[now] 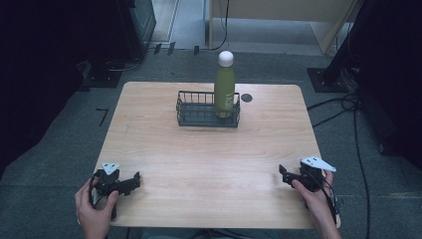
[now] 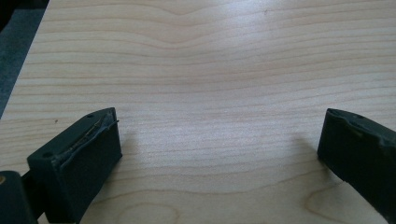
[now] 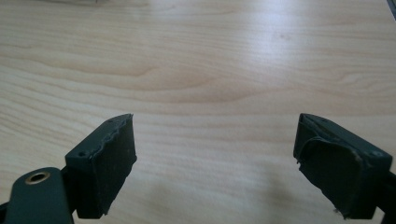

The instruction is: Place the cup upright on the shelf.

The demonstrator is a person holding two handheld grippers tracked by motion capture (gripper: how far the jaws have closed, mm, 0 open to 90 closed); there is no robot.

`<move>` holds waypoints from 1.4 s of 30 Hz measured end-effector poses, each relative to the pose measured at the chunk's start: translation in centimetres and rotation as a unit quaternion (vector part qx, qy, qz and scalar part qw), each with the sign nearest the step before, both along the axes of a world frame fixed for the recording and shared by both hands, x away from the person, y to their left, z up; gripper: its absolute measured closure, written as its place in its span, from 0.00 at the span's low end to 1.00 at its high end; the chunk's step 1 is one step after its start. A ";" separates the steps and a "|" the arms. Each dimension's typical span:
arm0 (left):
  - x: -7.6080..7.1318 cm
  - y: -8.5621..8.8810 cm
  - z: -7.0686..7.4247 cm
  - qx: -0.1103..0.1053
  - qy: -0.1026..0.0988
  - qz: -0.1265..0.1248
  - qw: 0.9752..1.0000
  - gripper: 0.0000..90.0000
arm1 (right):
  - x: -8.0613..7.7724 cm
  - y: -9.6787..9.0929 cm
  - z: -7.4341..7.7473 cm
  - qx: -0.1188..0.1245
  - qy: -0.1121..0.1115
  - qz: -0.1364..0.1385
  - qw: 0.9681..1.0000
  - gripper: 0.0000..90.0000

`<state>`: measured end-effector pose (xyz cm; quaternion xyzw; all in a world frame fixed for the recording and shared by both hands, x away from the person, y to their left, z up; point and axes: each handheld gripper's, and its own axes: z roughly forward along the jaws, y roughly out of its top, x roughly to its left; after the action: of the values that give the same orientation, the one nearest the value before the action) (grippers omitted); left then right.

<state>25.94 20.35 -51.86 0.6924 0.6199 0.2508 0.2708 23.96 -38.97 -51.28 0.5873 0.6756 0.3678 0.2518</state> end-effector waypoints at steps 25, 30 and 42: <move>0.0 0.0 0.0 0.000 0.000 0.000 1.000 0.00 | -3.7 -2.7 -1.3 -0.039 0.044 -0.043 0.997 0.14; 0.0 0.0 0.0 0.000 0.000 0.000 1.000 0.00 | -3.8 -2.7 -1.3 -0.039 0.044 -0.046 0.997 0.14; 0.0 0.0 0.0 0.000 0.000 -0.003 1.000 0.00 | -3.8 -2.7 -1.3 -0.039 0.044 -0.048 0.997 0.14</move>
<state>25.93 20.31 -51.87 0.6944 0.6177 0.2501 0.2716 20.13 -41.66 -52.60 0.6246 0.6706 0.3028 0.2619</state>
